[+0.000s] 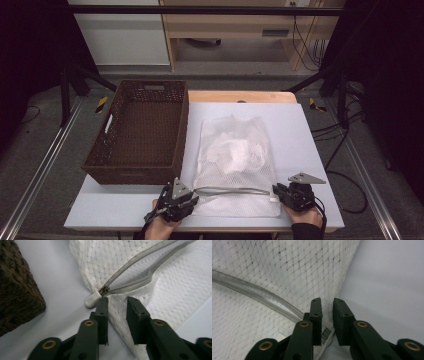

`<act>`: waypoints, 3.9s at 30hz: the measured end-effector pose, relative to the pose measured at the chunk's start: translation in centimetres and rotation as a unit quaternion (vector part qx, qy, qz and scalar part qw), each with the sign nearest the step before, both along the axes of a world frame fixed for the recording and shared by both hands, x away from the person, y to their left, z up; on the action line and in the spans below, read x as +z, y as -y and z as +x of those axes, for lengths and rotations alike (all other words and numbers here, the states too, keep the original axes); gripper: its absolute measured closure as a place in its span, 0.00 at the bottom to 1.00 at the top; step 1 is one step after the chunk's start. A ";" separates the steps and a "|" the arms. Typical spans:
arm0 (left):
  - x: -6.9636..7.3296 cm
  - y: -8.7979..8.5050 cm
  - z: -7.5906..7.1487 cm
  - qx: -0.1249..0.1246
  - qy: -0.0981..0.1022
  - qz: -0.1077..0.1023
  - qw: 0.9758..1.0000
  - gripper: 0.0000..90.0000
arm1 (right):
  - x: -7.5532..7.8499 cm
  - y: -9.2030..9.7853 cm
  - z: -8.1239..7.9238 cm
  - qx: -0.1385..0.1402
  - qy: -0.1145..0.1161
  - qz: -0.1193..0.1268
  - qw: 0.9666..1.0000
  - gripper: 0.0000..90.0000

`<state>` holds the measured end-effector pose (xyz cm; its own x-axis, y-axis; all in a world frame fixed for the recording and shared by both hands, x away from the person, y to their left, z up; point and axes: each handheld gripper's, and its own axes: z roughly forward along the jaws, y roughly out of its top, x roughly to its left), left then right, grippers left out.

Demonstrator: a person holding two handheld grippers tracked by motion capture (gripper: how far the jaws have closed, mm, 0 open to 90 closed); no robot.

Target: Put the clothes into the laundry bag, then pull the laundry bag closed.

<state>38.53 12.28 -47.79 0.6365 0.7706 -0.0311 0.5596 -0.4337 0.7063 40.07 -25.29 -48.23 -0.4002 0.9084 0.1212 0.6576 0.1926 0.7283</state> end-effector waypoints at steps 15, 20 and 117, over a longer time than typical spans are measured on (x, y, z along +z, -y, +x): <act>0.0 -0.6 0.3 0.003 0.022 -0.003 1.000 0.90 | 0.4 -0.3 -0.1 0.001 0.013 -0.038 0.999 0.92; 0.5 -1.7 -0.3 -0.023 0.022 -0.030 0.999 0.72 | 1.0 -0.1 -0.4 -0.001 0.047 0.009 0.999 0.76; -0.6 -1.5 -1.8 -0.062 0.020 -0.019 0.998 0.96 | 2.7 -22.9 3.1 0.245 0.016 0.026 0.969 0.77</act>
